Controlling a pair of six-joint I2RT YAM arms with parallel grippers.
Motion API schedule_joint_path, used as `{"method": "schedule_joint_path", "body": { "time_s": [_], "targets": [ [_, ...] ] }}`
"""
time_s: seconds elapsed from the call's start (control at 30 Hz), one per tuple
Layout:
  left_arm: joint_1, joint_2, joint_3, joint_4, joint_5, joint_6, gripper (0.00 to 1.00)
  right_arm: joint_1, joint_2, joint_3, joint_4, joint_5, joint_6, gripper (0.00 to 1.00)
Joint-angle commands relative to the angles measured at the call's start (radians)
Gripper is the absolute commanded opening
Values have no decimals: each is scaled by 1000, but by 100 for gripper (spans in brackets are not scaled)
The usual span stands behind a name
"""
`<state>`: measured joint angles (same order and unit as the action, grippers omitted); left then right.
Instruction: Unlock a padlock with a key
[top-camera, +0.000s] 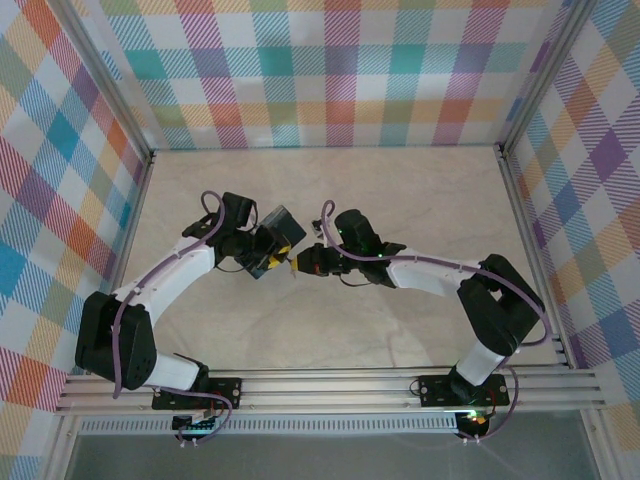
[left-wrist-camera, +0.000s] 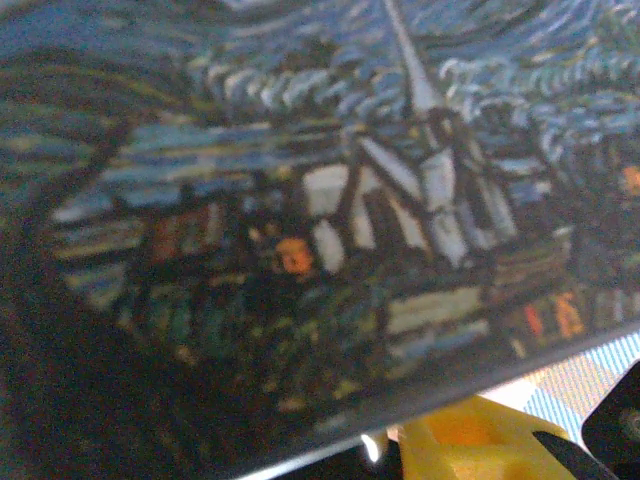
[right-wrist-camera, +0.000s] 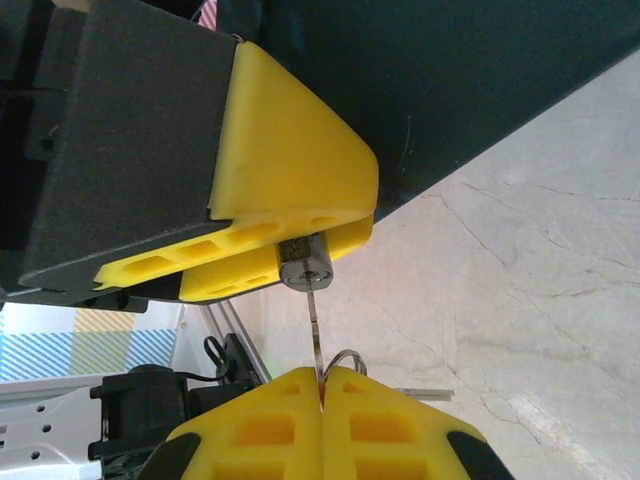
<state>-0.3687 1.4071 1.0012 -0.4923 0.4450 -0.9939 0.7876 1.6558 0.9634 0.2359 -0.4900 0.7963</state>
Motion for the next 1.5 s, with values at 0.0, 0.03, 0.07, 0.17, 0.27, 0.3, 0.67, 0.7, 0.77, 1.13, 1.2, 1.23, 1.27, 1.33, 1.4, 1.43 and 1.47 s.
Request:
{"method": "schedule_joint_path", "body": {
  "time_s": [0.0,0.03,0.07,0.17,0.27,0.3,0.67,0.7,0.77,1.13,1.2,1.23,1.27,1.33,1.4,1.43,1.47],
  "targets": [
    [-18,6,3,17,76,-15,20,11,19,49,113,14,-12,0],
    [-22,6,13,-5,60,-5,20,9,17,40,132,32,-4,0],
    [-29,4,21,-23,43,2,20,6,16,40,144,46,3,0],
    [-45,-6,13,-19,32,-12,19,7,34,83,176,47,22,0],
    [-46,-13,3,-11,34,-27,19,6,65,140,181,22,37,0],
    [-41,-18,8,-27,20,-28,19,6,67,151,169,15,32,0],
    [32,-33,12,-135,-38,-52,19,-16,-206,-37,-257,217,-482,36],
    [32,-31,19,-150,-35,-48,19,-15,-223,-31,-287,209,-570,36],
    [33,-28,34,-178,-31,-45,19,-9,-243,-19,-306,190,-720,37],
    [25,66,165,-330,19,32,21,158,-126,-128,125,389,-1507,34],
    [24,80,179,-350,15,43,21,167,-97,-149,232,433,-1546,32],
    [23,84,184,-356,13,47,21,172,-89,-153,259,449,-1560,32],
    [24,87,189,-360,12,48,21,176,-82,-156,281,462,-1571,31],
    [23,97,202,-368,11,50,21,186,-66,-162,320,496,-1611,30],
    [24,105,215,-376,11,54,21,193,-52,-162,340,519,-1643,29],
    [24,108,220,-377,13,54,21,195,-47,-161,344,524,-1651,29],
    [24,111,222,-377,14,55,21,197,-42,-160,351,531,-1654,29]
  ]
}}
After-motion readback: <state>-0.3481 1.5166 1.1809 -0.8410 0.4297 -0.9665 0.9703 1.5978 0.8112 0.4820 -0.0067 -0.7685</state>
